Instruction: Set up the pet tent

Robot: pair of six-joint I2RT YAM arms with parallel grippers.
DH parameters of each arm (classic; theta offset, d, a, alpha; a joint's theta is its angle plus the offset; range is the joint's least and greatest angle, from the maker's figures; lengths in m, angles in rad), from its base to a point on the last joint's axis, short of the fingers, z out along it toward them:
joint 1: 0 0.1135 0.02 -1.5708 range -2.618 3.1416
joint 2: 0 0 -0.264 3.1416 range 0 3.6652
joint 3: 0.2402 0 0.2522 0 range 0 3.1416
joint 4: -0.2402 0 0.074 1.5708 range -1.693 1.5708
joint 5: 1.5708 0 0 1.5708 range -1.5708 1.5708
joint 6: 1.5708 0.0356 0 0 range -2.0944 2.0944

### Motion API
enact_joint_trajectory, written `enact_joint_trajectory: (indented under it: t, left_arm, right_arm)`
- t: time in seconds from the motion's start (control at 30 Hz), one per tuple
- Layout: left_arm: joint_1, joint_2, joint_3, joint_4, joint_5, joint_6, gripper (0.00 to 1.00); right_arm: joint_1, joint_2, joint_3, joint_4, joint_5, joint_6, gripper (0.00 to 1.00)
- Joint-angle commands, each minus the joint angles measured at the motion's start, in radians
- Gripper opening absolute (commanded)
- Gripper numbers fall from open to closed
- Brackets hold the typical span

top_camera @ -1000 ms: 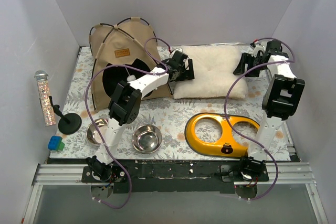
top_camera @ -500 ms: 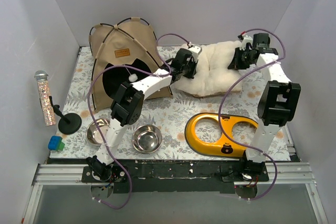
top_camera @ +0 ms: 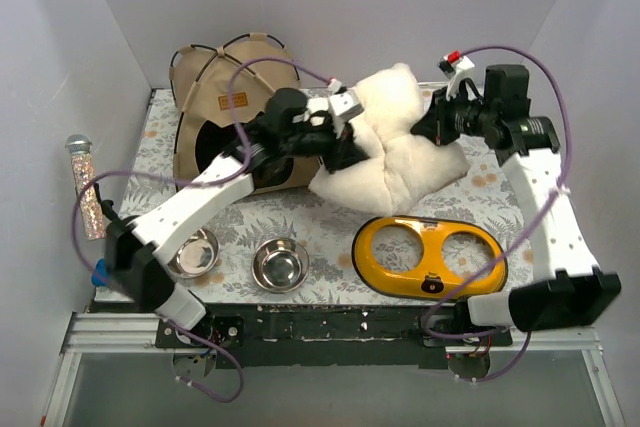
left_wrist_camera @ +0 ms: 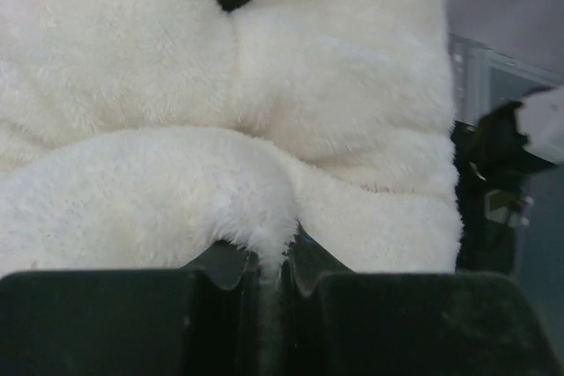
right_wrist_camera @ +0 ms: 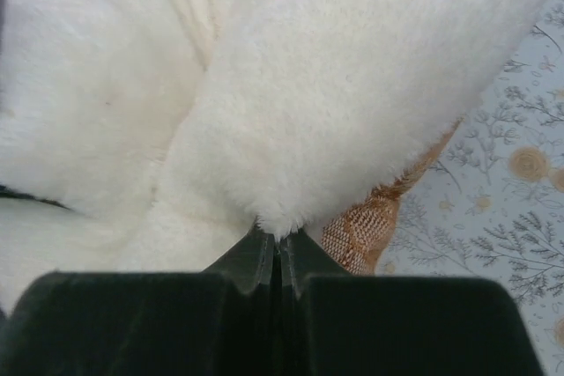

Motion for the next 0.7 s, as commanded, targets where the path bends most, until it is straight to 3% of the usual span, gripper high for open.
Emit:
enact_joint_trajectory:
  t: [0.0,0.17,0.37,0.67]
  left_arm:
    - [0.01,-0.33,-0.199,0.157,0.298,-0.065,0.0]
    - [0.063,-0.464,-0.258,0.047,0.338,-0.164,0.0]
    - [0.15,-0.642,-0.361,-0.105,0.192,-0.236,0.0]
    - [0.424,-0.718,-0.445,-0.272,0.21,-0.293,0.0]
  right_arm:
    - [0.091,-0.216,-0.096,-0.123,-0.133,-0.037,0.01]
    - [0.333,-0.391,-0.234,-0.032,-0.037,0.051,0.01]
    - [0.593,-0.304,-0.254,0.106,0.1,0.164,0.01]
    - [0.822,-0.104,-0.171,0.234,0.135,0.218,0.01]
